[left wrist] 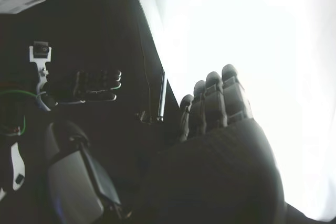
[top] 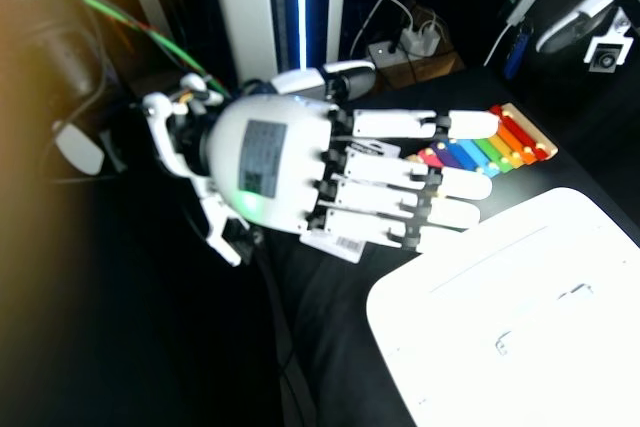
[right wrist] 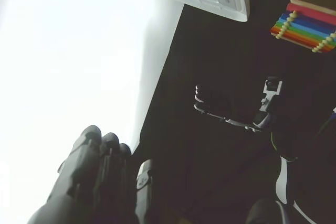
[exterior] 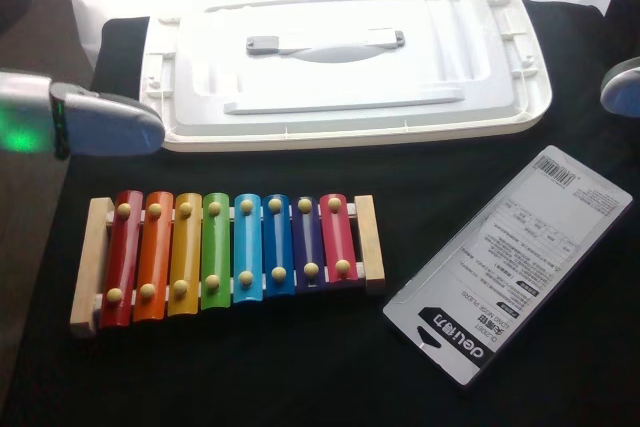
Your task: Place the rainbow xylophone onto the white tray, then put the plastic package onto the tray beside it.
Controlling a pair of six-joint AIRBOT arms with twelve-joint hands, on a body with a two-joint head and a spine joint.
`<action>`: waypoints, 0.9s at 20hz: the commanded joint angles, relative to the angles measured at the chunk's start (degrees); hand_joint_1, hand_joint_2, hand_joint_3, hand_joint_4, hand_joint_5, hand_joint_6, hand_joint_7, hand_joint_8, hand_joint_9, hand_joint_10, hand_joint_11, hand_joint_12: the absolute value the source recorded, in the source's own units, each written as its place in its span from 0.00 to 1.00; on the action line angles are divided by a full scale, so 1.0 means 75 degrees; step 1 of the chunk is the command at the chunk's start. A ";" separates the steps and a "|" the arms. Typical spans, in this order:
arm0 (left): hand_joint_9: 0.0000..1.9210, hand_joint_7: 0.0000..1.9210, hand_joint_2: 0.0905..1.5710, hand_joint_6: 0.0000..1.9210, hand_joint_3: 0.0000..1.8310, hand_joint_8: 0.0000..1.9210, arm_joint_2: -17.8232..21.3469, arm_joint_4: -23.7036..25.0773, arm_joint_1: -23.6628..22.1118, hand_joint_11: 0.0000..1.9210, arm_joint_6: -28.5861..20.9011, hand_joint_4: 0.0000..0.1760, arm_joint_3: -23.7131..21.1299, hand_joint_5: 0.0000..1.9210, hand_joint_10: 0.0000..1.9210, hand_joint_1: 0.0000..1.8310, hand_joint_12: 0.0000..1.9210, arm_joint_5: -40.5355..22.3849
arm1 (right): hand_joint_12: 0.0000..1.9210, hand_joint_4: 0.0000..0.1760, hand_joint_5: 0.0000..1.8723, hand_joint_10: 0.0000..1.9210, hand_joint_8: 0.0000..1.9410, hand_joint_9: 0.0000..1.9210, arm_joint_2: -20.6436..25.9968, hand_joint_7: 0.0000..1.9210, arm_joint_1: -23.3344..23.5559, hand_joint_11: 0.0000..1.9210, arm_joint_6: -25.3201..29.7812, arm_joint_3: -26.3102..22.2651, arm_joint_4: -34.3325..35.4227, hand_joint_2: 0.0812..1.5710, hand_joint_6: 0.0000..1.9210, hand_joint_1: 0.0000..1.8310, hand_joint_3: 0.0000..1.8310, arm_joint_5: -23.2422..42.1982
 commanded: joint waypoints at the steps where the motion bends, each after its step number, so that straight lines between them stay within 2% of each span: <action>1: 0.01 0.01 0.42 0.00 0.00 0.00 0.0022 0.0132 -0.0152 0.03 -0.0077 0.00 0.0021 0.00 0.00 0.30 0.00 -0.0499 | 0.01 1.00 0.08 0.00 0.00 0.04 -0.0018 0.05 0.0069 0.02 0.0089 0.0050 0.0317 0.45 0.00 0.32 0.00 0.0857; 2: 0.01 0.00 0.40 0.00 0.00 0.00 0.0023 0.0356 -0.0244 0.03 -0.0188 0.00 0.0041 0.00 0.00 0.32 0.00 -0.0243 | 0.00 1.00 0.08 0.00 0.01 0.04 -0.0019 0.06 0.0068 0.01 0.0090 0.0050 0.0308 0.45 0.00 0.32 0.00 0.0856; 4: 0.00 0.00 0.40 0.00 0.00 0.00 0.0021 0.0768 -0.0375 0.03 -0.0529 0.00 0.0126 0.00 0.00 0.31 0.00 0.0135 | 0.00 1.00 0.08 0.00 0.00 0.03 -0.0027 0.06 0.0068 0.02 0.0092 0.0060 0.0297 0.45 0.00 0.31 0.00 0.0838; 5: 0.00 0.00 0.38 0.00 0.00 0.00 0.0020 0.0981 -0.0438 0.00 -0.0678 0.18 0.0165 0.00 0.00 0.32 0.00 0.0346 | 0.01 1.00 0.08 0.00 0.00 0.03 -0.0046 0.06 0.0068 0.02 0.0093 0.0072 0.0291 0.46 0.00 0.32 0.00 0.0827; 7: 0.00 0.00 0.38 0.00 0.00 0.00 0.0017 0.1547 -0.0646 0.00 -0.0860 0.17 0.0203 0.00 0.00 0.30 0.00 0.0932 | 0.01 1.00 0.07 0.00 0.00 0.03 -0.0092 0.06 0.0068 0.03 0.0093 0.0096 0.0283 0.46 0.00 0.32 0.00 0.0805; 8: 0.00 0.00 0.39 0.00 0.00 0.00 0.0014 0.1946 -0.0826 0.00 -0.0949 0.49 0.0204 0.00 0.00 0.28 0.00 0.1279 | 0.01 0.90 0.07 0.00 0.00 0.02 -0.0106 0.05 0.0068 0.03 0.0093 0.0100 0.0276 0.47 0.00 0.31 0.00 0.0792; 9: 0.00 0.00 0.38 0.00 0.00 0.00 -0.0007 0.2566 -0.1147 0.00 -0.1163 0.60 0.0205 0.00 0.00 0.28 0.00 0.1780 | 0.01 0.92 0.08 0.00 0.00 0.02 -0.0115 0.05 0.0068 0.03 0.0093 0.0099 0.0265 0.47 0.00 0.32 0.00 0.0784; 10: 0.00 0.00 0.38 0.00 0.00 0.00 -0.0025 0.2892 -0.1315 0.00 -0.1309 0.50 0.0207 0.00 0.00 0.30 0.00 0.2041 | 0.01 0.96 0.09 0.00 0.00 0.02 -0.0117 0.05 0.0068 0.04 0.0093 0.0099 0.0263 0.47 0.01 0.32 0.00 0.0784; 11: 0.00 0.00 0.37 0.00 0.00 0.00 -0.0073 0.3343 -0.1538 0.00 -0.1550 0.46 0.0225 0.00 0.00 0.29 0.00 0.2308 | 0.01 0.99 0.09 0.00 0.00 0.03 -0.0124 0.04 0.0068 0.04 0.0093 0.0099 0.0261 0.47 0.01 0.32 0.00 0.0784; 12: 0.00 0.00 0.37 0.00 0.00 0.00 -0.0155 0.3812 -0.1700 0.00 -0.1860 0.53 0.0275 0.00 0.00 0.29 0.00 0.2519 | 0.01 1.00 0.10 0.00 0.01 0.02 -0.0129 0.06 0.0068 0.03 0.0093 0.0099 0.0256 0.47 0.01 0.33 0.00 0.0784; 14: 0.00 0.00 0.38 0.00 0.00 0.00 -0.0278 0.4492 -0.1841 0.00 -0.2373 0.22 0.0353 0.00 0.00 0.31 0.00 0.2750 | 0.00 1.00 0.07 0.00 0.00 0.02 -0.0141 0.04 0.0068 0.03 0.0093 0.0099 0.0244 0.46 0.00 0.31 0.00 0.0784; 16: 0.00 0.00 0.36 0.00 0.00 0.00 -0.0343 0.4739 -0.1888 0.00 -0.2476 0.00 0.0356 0.00 0.00 0.29 0.00 0.2879 | 0.00 1.00 0.07 0.00 0.00 0.01 -0.0149 0.05 0.0068 0.02 0.0094 0.0099 0.0234 0.46 0.00 0.31 0.00 0.0784; 18: 0.00 0.00 0.36 0.00 0.00 0.00 -0.0406 0.4993 -0.1914 0.00 -0.2568 0.00 0.0356 0.00 0.00 0.29 0.00 0.3034 | 0.00 1.00 0.06 0.00 0.00 0.02 -0.0164 0.05 0.0068 0.03 0.0094 0.0099 0.0224 0.47 0.00 0.31 0.00 0.0784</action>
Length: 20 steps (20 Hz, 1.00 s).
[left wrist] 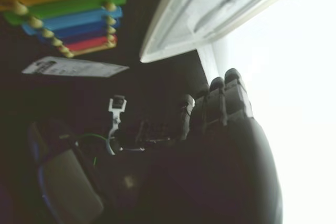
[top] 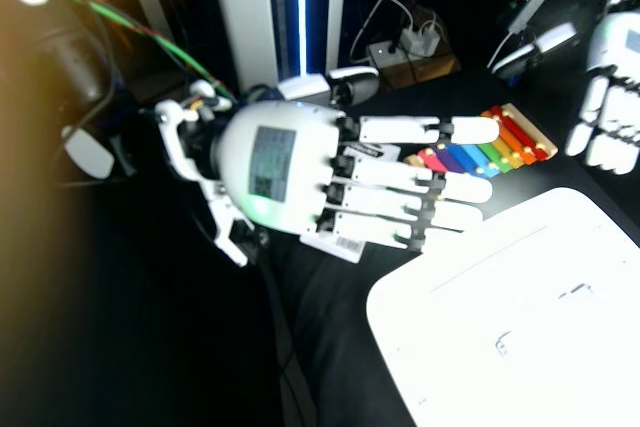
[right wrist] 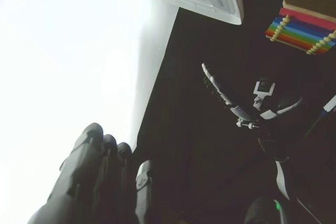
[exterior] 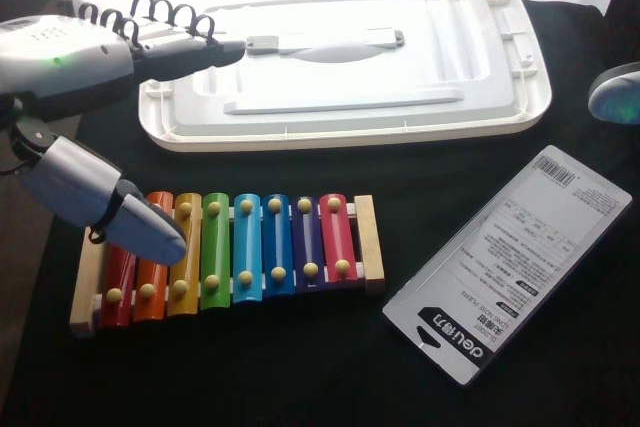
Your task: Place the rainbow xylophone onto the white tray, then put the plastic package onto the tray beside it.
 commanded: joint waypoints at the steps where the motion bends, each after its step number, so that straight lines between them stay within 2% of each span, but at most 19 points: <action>1: 0.00 0.00 0.38 0.00 0.00 0.00 -0.0045 -0.0096 -0.0097 0.00 -0.0130 0.03 0.0020 0.00 0.00 0.32 0.00 -0.0498 | 0.00 1.00 0.05 0.00 0.00 0.02 -0.0030 0.04 0.0068 0.03 0.0079 0.0019 0.0302 0.46 0.00 0.31 0.00 0.0839; 2: 0.00 0.00 0.35 0.00 0.00 0.00 -0.0118 0.0131 -0.0097 0.00 -0.0354 0.00 0.0067 0.00 0.00 0.32 0.00 -0.0425 | 0.00 1.00 0.05 0.00 0.00 0.02 -0.0036 0.04 0.0068 0.03 0.0079 0.0019 0.0291 0.46 0.00 0.31 0.00 0.0839; 4: 0.00 0.00 0.34 0.00 0.00 0.00 -0.0285 0.0492 -0.0116 0.00 -0.0702 0.00 0.0178 0.00 0.00 0.31 0.00 -0.0289 | 0.00 1.00 0.05 0.00 0.00 0.02 -0.0046 0.04 0.0068 0.03 0.0079 0.0018 0.0291 0.46 0.00 0.31 0.00 0.0840; 5: 0.00 0.00 0.33 0.00 0.00 0.00 -0.0363 0.0560 -0.0124 0.00 -0.0736 0.00 0.0223 0.00 0.00 0.31 0.00 -0.0178 | 0.01 0.95 0.06 0.01 0.00 0.03 -0.0053 0.04 0.0068 0.05 0.0079 0.0018 0.0284 0.46 0.00 0.30 0.00 0.0840; 7: 0.00 0.00 0.34 0.00 0.00 0.00 -0.0502 0.0626 -0.0124 0.00 -0.0736 0.00 0.0293 0.00 0.00 0.31 0.00 0.0028 | 0.01 0.94 0.07 0.00 0.00 0.03 -0.0061 0.04 0.0068 0.04 0.0079 0.0012 0.0273 0.46 0.01 0.32 0.00 0.0840; 10: 0.00 0.00 0.33 0.00 0.00 0.00 -0.0725 0.0847 -0.0078 0.00 -0.0736 0.00 0.0359 0.00 0.00 0.33 0.00 0.0365 | 0.01 0.98 0.06 0.00 0.00 0.02 -0.0079 0.03 0.0068 0.04 0.0079 0.0008 0.0267 0.46 0.00 0.32 0.00 0.0840; 11: 0.00 0.00 0.34 0.00 0.00 0.00 -0.0788 0.0836 -0.0013 0.00 -0.0741 0.06 0.0391 0.00 0.00 0.32 0.00 0.0382 | 0.00 0.93 0.06 0.00 0.00 0.02 -0.0079 0.04 0.0068 0.03 0.0079 0.0001 0.0265 0.47 0.00 0.33 0.00 0.0840; 12: 0.00 0.00 0.34 0.00 0.00 0.00 -0.0829 0.0803 0.0044 0.00 -0.0746 0.06 0.0408 0.00 0.00 0.32 0.00 0.0383 | 0.00 0.93 0.06 0.00 0.00 0.02 -0.0079 0.04 0.0068 0.03 0.0079 -0.0004 0.0261 0.47 0.00 0.33 0.00 0.0840; 13: 0.00 0.00 0.32 0.00 0.00 0.00 -0.0863 0.0767 0.0118 0.00 -0.0746 0.13 0.0413 0.00 0.00 0.29 0.00 0.0394 | 0.00 0.92 0.06 0.00 0.00 0.02 -0.0079 0.03 0.0068 0.04 0.0079 -0.0010 0.0256 0.47 0.00 0.33 0.00 0.0840; 14: 0.00 0.00 0.32 0.00 0.00 0.00 -0.0888 0.0725 0.0198 0.00 -0.0747 0.12 0.0414 0.00 0.00 0.29 0.00 0.0401 | 0.01 0.89 0.05 0.00 0.00 0.02 -0.0079 0.04 0.0068 0.04 0.0079 -0.0016 0.0252 0.46 0.00 0.32 0.00 0.0840; 15: 0.00 0.00 0.31 0.00 0.00 0.00 -0.0902 0.0694 0.0261 0.00 -0.0747 0.13 0.0416 0.00 0.00 0.28 0.00 0.0403 | 0.00 0.90 0.06 0.00 0.00 0.02 -0.0079 0.04 0.0068 0.04 0.0079 -0.0021 0.0249 0.46 0.00 0.32 0.00 0.0841; 16: 0.00 0.00 0.31 0.00 0.00 0.00 -0.0925 0.0615 0.0375 0.00 -0.0747 0.29 0.0422 0.00 0.00 0.26 0.00 0.0403 | 0.00 0.92 0.06 0.00 0.00 0.03 -0.0079 0.04 0.0068 0.04 0.0079 -0.0031 0.0248 0.46 0.00 0.32 0.00 0.0841; 17: 0.00 0.00 0.31 0.00 0.00 0.00 -0.0932 0.0546 0.0478 0.00 -0.0748 0.21 0.0426 0.00 0.00 0.27 0.00 0.0403 | 0.00 0.93 0.07 0.00 0.00 0.03 -0.0079 0.04 0.0068 0.04 0.0079 -0.0034 0.0247 0.46 0.01 0.33 0.00 0.0841; 18: 0.00 0.00 0.31 0.00 0.00 0.00 -0.0932 0.0529 0.0531 0.00 -0.0750 0.20 0.0424 0.00 0.00 0.27 0.00 0.0403 | 0.00 0.97 0.07 0.01 0.00 0.03 -0.0079 0.04 0.0068 0.04 0.0079 -0.0037 0.0246 0.46 0.01 0.32 0.00 0.0841; 19: 0.00 0.00 0.31 0.00 0.00 0.00 -0.0931 0.0518 0.0588 0.00 -0.0759 0.20 0.0421 0.00 0.00 0.27 0.00 0.0403 | 0.00 0.97 0.07 0.01 0.00 0.03 -0.0080 0.04 0.0068 0.04 0.0079 -0.0038 0.0245 0.46 0.01 0.32 0.00 0.0841; 20: 0.00 0.00 0.30 0.00 0.00 0.00 -0.0924 0.0518 0.0652 0.00 -0.0775 0.25 0.0410 0.00 0.00 0.25 0.00 0.0401 | 0.01 0.93 0.07 0.01 0.00 0.04 -0.0082 0.04 0.0068 0.04 0.0079 -0.0039 0.0239 0.45 0.00 0.31 0.00 0.0841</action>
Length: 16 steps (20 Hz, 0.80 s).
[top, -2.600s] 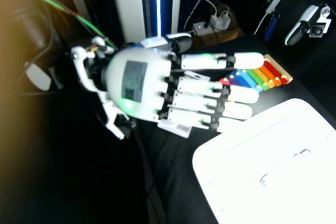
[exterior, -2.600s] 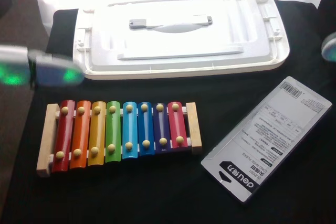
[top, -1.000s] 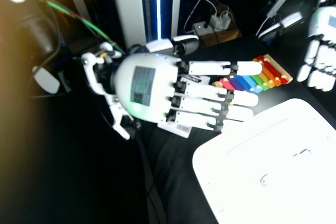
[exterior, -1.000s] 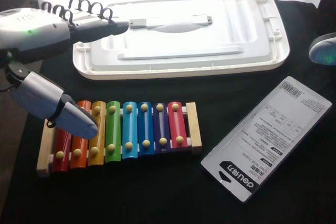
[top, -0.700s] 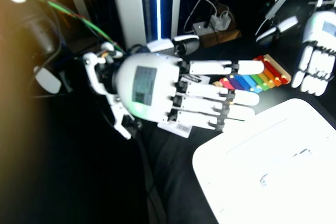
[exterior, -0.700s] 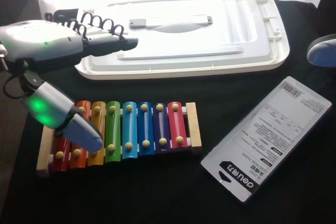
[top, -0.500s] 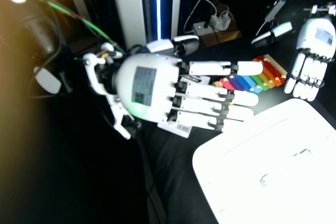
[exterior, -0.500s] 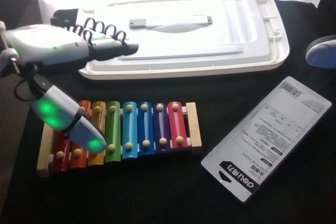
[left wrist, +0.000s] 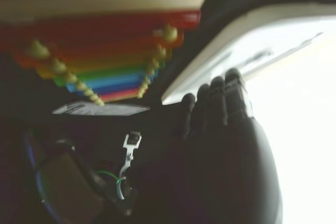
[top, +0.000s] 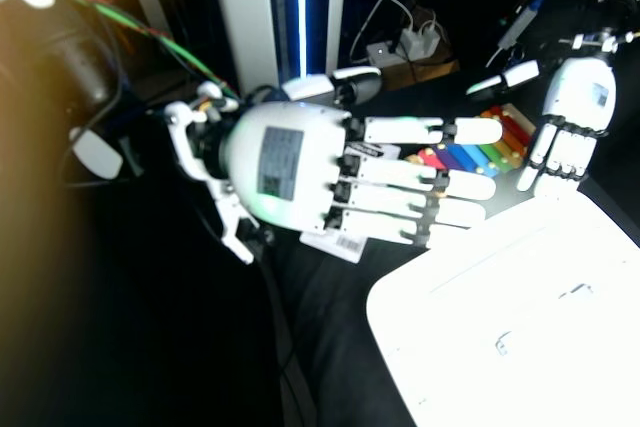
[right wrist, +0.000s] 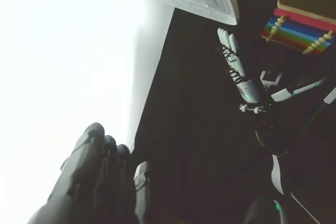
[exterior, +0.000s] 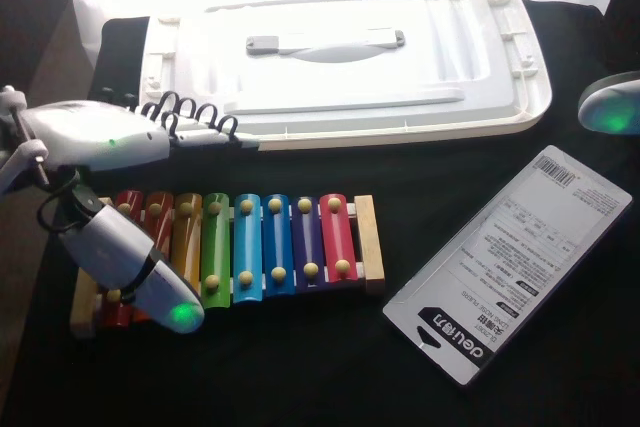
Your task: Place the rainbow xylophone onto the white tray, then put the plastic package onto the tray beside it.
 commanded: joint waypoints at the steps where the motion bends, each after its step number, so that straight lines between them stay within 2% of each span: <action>1: 0.00 0.00 0.30 0.00 0.00 0.00 -0.0005 -0.0208 -0.0031 0.00 -0.0057 0.25 -0.0014 0.00 0.00 0.24 0.00 -0.0568 | 0.01 0.94 0.08 0.01 0.00 0.04 -0.0008 0.04 0.0068 0.05 0.0073 -0.0007 0.0318 0.46 0.01 0.31 0.00 0.0867; 3: 0.00 0.00 0.30 0.00 0.00 0.00 0.0094 -0.0208 0.0077 0.00 -0.0080 0.31 -0.0098 0.00 0.00 0.24 0.00 -0.0607 | 0.01 0.92 0.07 0.01 0.00 0.05 -0.0017 0.03 0.0068 0.07 0.0073 -0.0007 0.0313 0.46 0.00 0.31 0.00 0.0867; 4: 0.00 0.00 0.30 0.00 0.00 0.00 0.0135 -0.0208 0.0123 0.00 -0.0086 0.31 -0.0130 0.00 0.00 0.24 0.00 -0.0625 | 0.01 0.92 0.07 0.01 0.00 0.05 -0.0018 0.03 0.0068 0.07 0.0073 -0.0008 0.0311 0.46 0.00 0.31 0.00 0.0867; 5: 0.00 0.00 0.31 0.00 0.00 0.00 0.0167 -0.0208 0.0171 0.00 -0.0088 0.17 -0.0162 0.00 0.00 0.24 0.00 -0.0634 | 0.01 0.99 0.06 0.01 0.00 0.05 -0.0024 0.04 0.0068 0.05 0.0073 -0.0008 0.0310 0.47 0.00 0.31 0.00 0.0867; 6: 0.00 0.00 0.31 0.00 0.00 0.00 0.0178 -0.0209 0.0204 0.00 -0.0096 0.20 -0.0164 0.00 0.00 0.24 0.00 -0.0636 | 0.01 1.00 0.06 0.01 0.00 0.06 -0.0030 0.04 0.0068 0.06 0.0073 -0.0008 0.0310 0.47 0.00 0.31 0.00 0.0867; 7: 0.00 0.00 0.31 0.00 0.00 0.00 0.0190 -0.0210 0.0231 0.00 -0.0103 0.15 -0.0163 0.00 0.00 0.24 0.00 -0.0632 | 0.01 1.00 0.06 0.00 0.00 0.05 -0.0039 0.02 0.0068 0.05 0.0073 -0.0008 0.0310 0.47 0.00 0.32 0.00 0.0867; 10: 0.00 0.00 0.32 0.00 0.00 0.00 0.0277 -0.0180 0.0314 0.00 -0.0113 0.09 -0.0233 0.00 0.00 0.25 0.00 -0.0604 | 0.01 1.00 0.06 0.00 0.01 0.06 -0.0047 0.04 0.0068 0.05 0.0073 -0.0012 0.0300 0.46 0.00 0.32 0.00 0.0867; 11: 0.00 0.00 0.32 0.00 0.00 0.00 0.0303 -0.0157 0.0338 0.00 -0.0114 0.13 -0.0256 0.00 0.00 0.25 0.00 -0.0583 | 0.01 1.00 0.06 0.00 0.00 0.05 -0.0048 0.03 0.0068 0.06 0.0073 -0.0012 0.0297 0.46 0.00 0.31 0.00 0.0867; 12: 0.00 0.00 0.32 0.00 0.00 0.00 0.0318 -0.0131 0.0358 0.00 -0.0118 0.14 -0.0269 0.00 0.00 0.25 0.00 -0.0565 | 0.01 0.92 0.06 0.00 0.00 0.05 -0.0054 0.02 0.0068 0.06 0.0073 -0.0011 0.0294 0.46 0.00 0.32 0.00 0.0867; 13: 0.00 0.00 0.32 0.00 0.00 0.00 0.0336 -0.0080 0.0377 0.00 -0.0137 0.19 -0.0285 0.00 0.00 0.25 0.00 -0.0537 | 0.01 0.91 0.06 0.00 0.00 0.05 -0.0064 0.01 0.0068 0.06 0.0073 -0.0010 0.0285 0.46 0.00 0.32 0.00 0.0867; 14: 0.00 0.00 0.32 0.00 0.00 0.00 0.0349 -0.0053 0.0388 0.00 -0.0164 0.13 -0.0293 0.00 0.00 0.25 0.00 -0.0522 | 0.01 0.98 0.06 0.00 0.00 0.05 -0.0067 0.02 0.0068 0.07 0.0073 -0.0010 0.0279 0.45 0.00 0.32 0.00 0.0867; 16: 0.00 0.00 0.34 0.00 0.01 0.00 0.0371 0.0055 0.0401 0.00 -0.0275 0.00 -0.0292 0.00 0.00 0.25 0.00 -0.0498 | 0.01 1.00 0.04 0.00 0.01 0.06 -0.0067 0.03 0.0068 0.06 0.0073 -0.0012 0.0270 0.45 0.00 0.36 0.00 0.0867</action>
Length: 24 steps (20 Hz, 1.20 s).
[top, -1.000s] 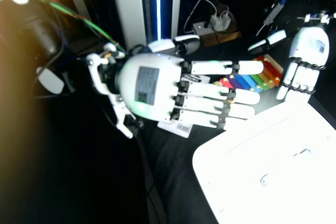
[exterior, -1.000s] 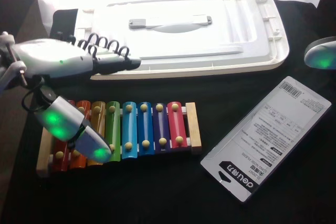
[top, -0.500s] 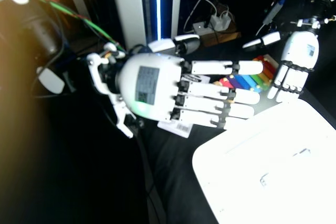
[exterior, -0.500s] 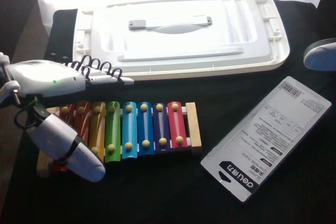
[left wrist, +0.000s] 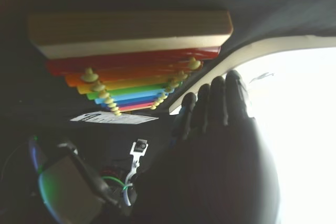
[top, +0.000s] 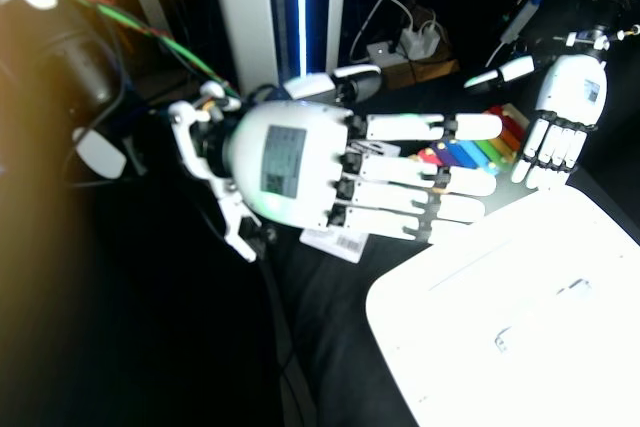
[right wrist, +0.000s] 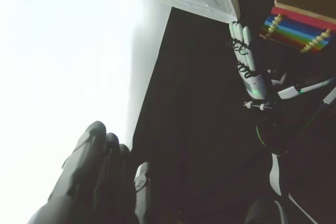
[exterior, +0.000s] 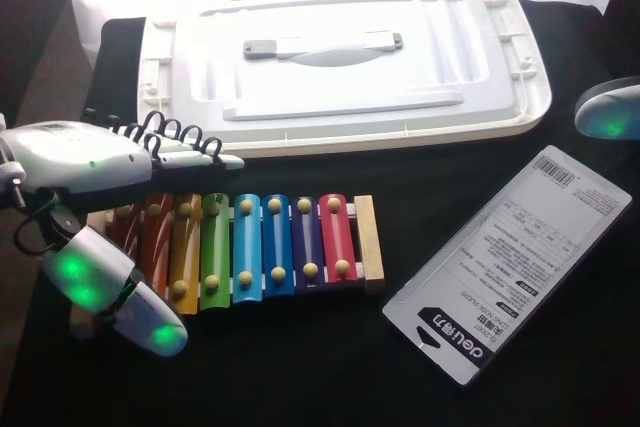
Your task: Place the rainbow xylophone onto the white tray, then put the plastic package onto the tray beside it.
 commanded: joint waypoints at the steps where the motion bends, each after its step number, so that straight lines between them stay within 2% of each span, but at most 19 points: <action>1: 0.00 0.00 0.33 0.00 0.00 0.00 0.0032 -0.0052 0.0010 0.00 -0.0102 0.03 -0.0010 0.00 0.00 0.26 0.00 -0.0301 | 0.01 1.00 0.04 0.00 0.00 0.05 -0.0026 0.03 0.0068 0.05 0.0073 -0.0012 0.0297 0.45 0.00 0.38 0.00 0.0865; 4: 0.00 0.00 0.33 0.00 0.00 0.00 0.0069 -0.0019 0.0042 0.00 -0.0106 0.00 -0.0025 0.00 0.00 0.24 0.00 -0.0272 | 0.01 0.97 0.06 0.00 0.01 0.06 -0.0025 0.05 0.0068 0.06 0.0073 -0.0011 0.0287 0.44 0.01 0.38 0.00 0.0865; 5: 0.00 0.00 0.32 0.00 0.00 0.00 0.0065 -0.0016 0.0034 0.00 -0.0106 0.05 -0.0006 0.00 0.00 0.26 0.00 -0.0265 | 0.01 0.82 0.07 0.00 0.01 0.06 -0.0025 0.05 0.0068 0.07 0.0073 -0.0012 0.0287 0.45 0.01 0.36 0.00 0.0865; 7: 0.00 0.00 0.32 0.00 0.00 0.00 0.0058 0.0024 0.0025 0.00 -0.0105 0.11 0.0004 0.00 0.00 0.25 0.00 -0.0217 | 0.01 0.86 0.07 0.00 0.00 0.05 -0.0026 0.03 0.0069 0.06 0.0073 -0.0012 0.0285 0.45 0.01 0.37 0.00 0.0865; 8: 0.00 0.00 0.32 0.00 0.00 0.00 0.0034 0.0028 0.0009 0.00 -0.0105 0.07 0.0048 0.00 0.00 0.27 0.00 -0.0187 | 0.01 0.88 0.07 0.00 0.00 0.06 -0.0026 0.04 0.0069 0.06 0.0073 -0.0011 0.0285 0.45 0.01 0.37 0.00 0.0865; 10: 0.00 0.00 0.31 0.00 0.00 0.00 -0.0023 0.0050 -0.0047 0.01 -0.0105 0.04 0.0152 0.00 0.00 0.27 0.00 -0.0070 | 0.01 0.82 0.07 0.00 0.00 0.05 -0.0026 0.03 0.0069 0.06 0.0073 -0.0011 0.0285 0.45 0.01 0.38 0.00 0.0866; 12: 0.00 0.00 0.31 0.00 0.00 0.00 -0.0125 0.0114 -0.0145 0.02 -0.0104 0.17 0.0278 0.00 0.00 0.26 0.01 0.0077 | 0.01 0.88 0.06 0.00 0.00 0.05 -0.0025 0.02 0.0069 0.06 0.0073 -0.0010 0.0285 0.45 0.00 0.37 0.00 0.0866; 13: 0.00 0.00 0.31 0.00 0.00 0.00 -0.0184 0.0138 -0.0204 0.00 -0.0102 0.15 0.0360 0.00 0.00 0.28 0.00 0.0149 | 0.01 0.88 0.06 0.00 0.00 0.04 -0.0025 0.00 0.0069 0.06 0.0073 -0.0009 0.0285 0.45 0.00 0.38 0.00 0.0866; 14: 0.00 0.00 0.31 0.00 0.00 0.00 -0.0224 0.0137 -0.0254 0.01 -0.0103 0.22 0.0423 0.00 0.00 0.28 0.01 0.0168 | 0.01 0.93 0.06 0.00 0.00 0.04 -0.0025 0.00 0.0069 0.07 0.0073 -0.0011 0.0285 0.45 0.00 0.38 0.00 0.0868; 15: 0.00 0.00 0.30 0.00 0.00 0.00 -0.0245 0.0102 -0.0301 0.00 -0.0104 0.13 0.0466 0.00 0.00 0.29 0.00 0.0161 | 0.01 0.90 0.07 0.00 0.01 0.04 -0.0025 0.02 0.0069 0.07 0.0073 -0.0018 0.0285 0.45 0.00 0.38 0.00 0.0870; 16: 0.00 0.00 0.30 0.00 0.00 0.00 -0.0252 -0.0045 -0.0345 0.00 -0.0017 0.05 0.0496 0.00 0.00 0.30 0.00 0.0106 | 0.02 0.93 0.07 0.00 0.00 0.04 -0.0023 0.01 0.0069 0.07 0.0073 -0.0031 0.0285 0.45 0.00 0.38 0.00 0.0871; 17: 0.00 0.00 0.31 0.00 0.00 0.00 -0.0241 -0.0325 -0.0383 0.00 0.0231 0.16 0.0496 0.00 0.00 0.31 0.00 0.0035 | 0.02 0.85 0.07 0.00 0.00 0.04 -0.0022 0.01 0.0069 0.08 0.0072 -0.0036 0.0285 0.45 0.00 0.39 0.00 0.0871; 18: 0.00 0.00 0.31 0.00 0.00 0.00 -0.0225 -0.0663 -0.0412 0.00 0.0557 0.18 0.0488 0.00 0.00 0.31 0.00 -0.0055 | 0.02 0.80 0.07 0.00 0.00 0.04 -0.0022 0.01 0.0069 0.08 0.0072 -0.0039 0.0285 0.45 0.01 0.40 0.00 0.0871; 19: 0.00 0.00 0.32 0.00 0.00 0.00 -0.0205 -0.0914 -0.0444 0.00 0.0743 0.23 0.0486 0.00 0.00 0.31 0.00 -0.0156 | 0.02 0.81 0.07 0.00 0.00 0.04 -0.0022 0.01 0.0069 0.08 0.0072 -0.0041 0.0285 0.45 0.00 0.39 0.00 0.0872; 20: 0.00 0.00 0.31 0.00 0.00 0.00 -0.0165 -0.1048 -0.0502 0.00 0.0814 0.16 0.0479 0.00 0.00 0.28 0.00 -0.0267 | 0.02 0.79 0.07 0.00 0.00 0.05 -0.0022 0.01 0.0069 0.08 0.0072 -0.0045 0.0285 0.45 0.01 0.39 0.00 0.0872; 21: 0.00 0.00 0.31 0.00 0.00 0.00 -0.0083 -0.1182 -0.0564 0.00 0.0916 0.27 0.0421 0.00 0.00 0.28 0.00 -0.0376 | 0.01 0.79 0.07 0.00 0.00 0.05 -0.0023 0.02 0.0069 0.07 0.0072 -0.0056 0.0285 0.45 0.00 0.40 0.00 0.0874; 22: 0.00 0.00 0.31 0.00 0.00 0.00 -0.0014 -0.1269 -0.0577 0.00 0.1016 0.38 0.0358 0.00 0.00 0.29 0.00 -0.0438 | 0.01 0.86 0.07 0.00 0.00 0.05 -0.0025 0.01 0.0069 0.07 0.0072 -0.0058 0.0285 0.44 0.00 0.41 0.00 0.0875; 23: 0.00 0.00 0.31 0.00 0.00 0.00 0.0117 -0.1343 -0.0577 0.00 0.1085 0.29 0.0240 0.00 0.00 0.29 0.00 -0.0567 | 0.02 0.74 0.07 0.00 0.00 0.05 -0.0035 0.01 0.0069 0.08 0.0072 -0.0058 0.0285 0.45 0.00 0.42 0.00 0.0876; 24: 0.00 0.00 0.32 0.00 0.00 0.00 0.0220 -0.1356 -0.0575 0.00 0.1091 0.27 0.0127 0.00 0.00 0.29 0.00 -0.0687 | 0.01 0.73 0.07 0.00 0.01 0.05 -0.0047 0.02 0.0069 0.07 0.0072 -0.0058 0.0285 0.45 0.00 0.43 0.00 0.0877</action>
